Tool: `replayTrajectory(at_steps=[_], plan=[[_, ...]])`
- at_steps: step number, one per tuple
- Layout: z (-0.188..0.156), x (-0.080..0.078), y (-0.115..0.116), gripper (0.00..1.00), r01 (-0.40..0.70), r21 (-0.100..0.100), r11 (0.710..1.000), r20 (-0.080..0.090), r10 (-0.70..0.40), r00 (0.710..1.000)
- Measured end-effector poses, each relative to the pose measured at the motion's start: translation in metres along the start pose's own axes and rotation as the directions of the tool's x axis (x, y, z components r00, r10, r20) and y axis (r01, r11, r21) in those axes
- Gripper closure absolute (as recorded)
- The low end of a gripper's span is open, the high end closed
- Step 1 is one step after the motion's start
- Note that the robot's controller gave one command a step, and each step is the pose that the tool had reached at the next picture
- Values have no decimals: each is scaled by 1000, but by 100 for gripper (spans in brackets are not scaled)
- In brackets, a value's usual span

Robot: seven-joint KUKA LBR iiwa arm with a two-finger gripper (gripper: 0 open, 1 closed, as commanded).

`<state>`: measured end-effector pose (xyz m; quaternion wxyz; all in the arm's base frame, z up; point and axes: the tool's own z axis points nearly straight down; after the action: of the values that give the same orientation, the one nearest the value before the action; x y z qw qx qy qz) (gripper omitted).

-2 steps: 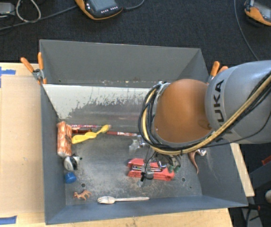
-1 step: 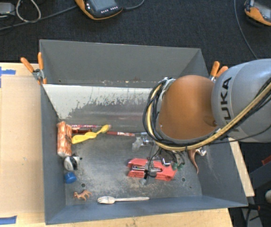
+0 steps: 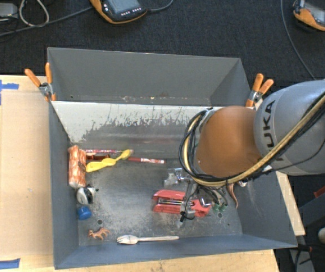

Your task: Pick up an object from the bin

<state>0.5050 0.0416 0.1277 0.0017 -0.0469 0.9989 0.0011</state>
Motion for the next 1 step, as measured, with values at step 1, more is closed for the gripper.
replayTrajectory(at_steps=[1], plan=[[48,-21,-34,0,218,0,976,11,-218,976]])
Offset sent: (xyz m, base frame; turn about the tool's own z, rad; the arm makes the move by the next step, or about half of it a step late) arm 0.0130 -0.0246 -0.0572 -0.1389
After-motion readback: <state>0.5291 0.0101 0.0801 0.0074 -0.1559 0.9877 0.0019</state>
